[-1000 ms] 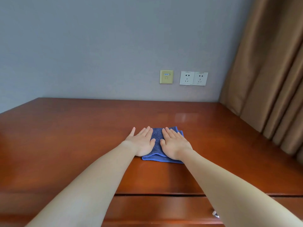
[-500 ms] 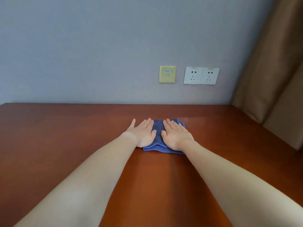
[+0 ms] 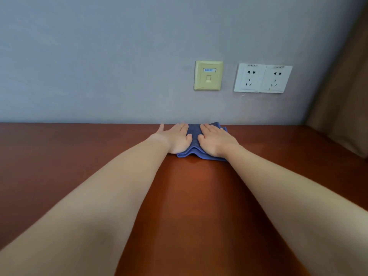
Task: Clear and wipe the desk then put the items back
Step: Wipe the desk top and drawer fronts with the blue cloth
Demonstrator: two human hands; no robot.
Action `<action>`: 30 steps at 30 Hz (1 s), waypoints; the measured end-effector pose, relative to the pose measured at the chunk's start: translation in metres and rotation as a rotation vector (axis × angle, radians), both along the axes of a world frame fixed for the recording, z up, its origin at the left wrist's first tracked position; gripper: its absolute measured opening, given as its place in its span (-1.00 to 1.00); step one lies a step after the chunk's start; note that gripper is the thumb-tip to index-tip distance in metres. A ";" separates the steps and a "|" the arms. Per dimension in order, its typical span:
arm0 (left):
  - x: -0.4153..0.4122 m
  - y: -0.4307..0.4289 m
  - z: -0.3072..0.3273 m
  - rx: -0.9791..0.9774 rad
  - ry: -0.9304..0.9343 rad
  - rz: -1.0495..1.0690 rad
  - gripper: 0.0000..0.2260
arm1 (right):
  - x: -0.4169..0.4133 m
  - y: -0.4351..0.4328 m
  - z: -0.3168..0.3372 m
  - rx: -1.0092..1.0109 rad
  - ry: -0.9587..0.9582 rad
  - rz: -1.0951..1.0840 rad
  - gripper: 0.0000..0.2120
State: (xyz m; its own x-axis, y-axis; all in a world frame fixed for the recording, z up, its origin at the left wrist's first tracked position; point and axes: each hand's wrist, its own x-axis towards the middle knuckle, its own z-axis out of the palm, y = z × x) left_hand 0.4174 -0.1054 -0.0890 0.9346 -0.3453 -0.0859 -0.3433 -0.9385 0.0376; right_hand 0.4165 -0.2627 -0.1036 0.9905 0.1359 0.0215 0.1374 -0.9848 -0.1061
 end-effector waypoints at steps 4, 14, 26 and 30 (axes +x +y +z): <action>0.026 -0.006 -0.001 0.013 -0.018 0.024 -0.49 | 0.026 -0.002 0.002 0.009 -0.002 -0.007 -0.44; 0.033 -0.014 0.003 0.076 -0.038 0.073 -0.49 | 0.039 -0.003 0.003 0.026 -0.010 -0.014 -0.46; -0.044 0.003 0.003 0.077 -0.015 0.041 -0.48 | -0.040 0.007 0.003 -0.011 0.020 0.016 -0.46; -0.087 0.013 0.003 0.065 -0.008 0.037 -0.48 | -0.083 0.015 0.003 -0.008 0.022 0.032 -0.46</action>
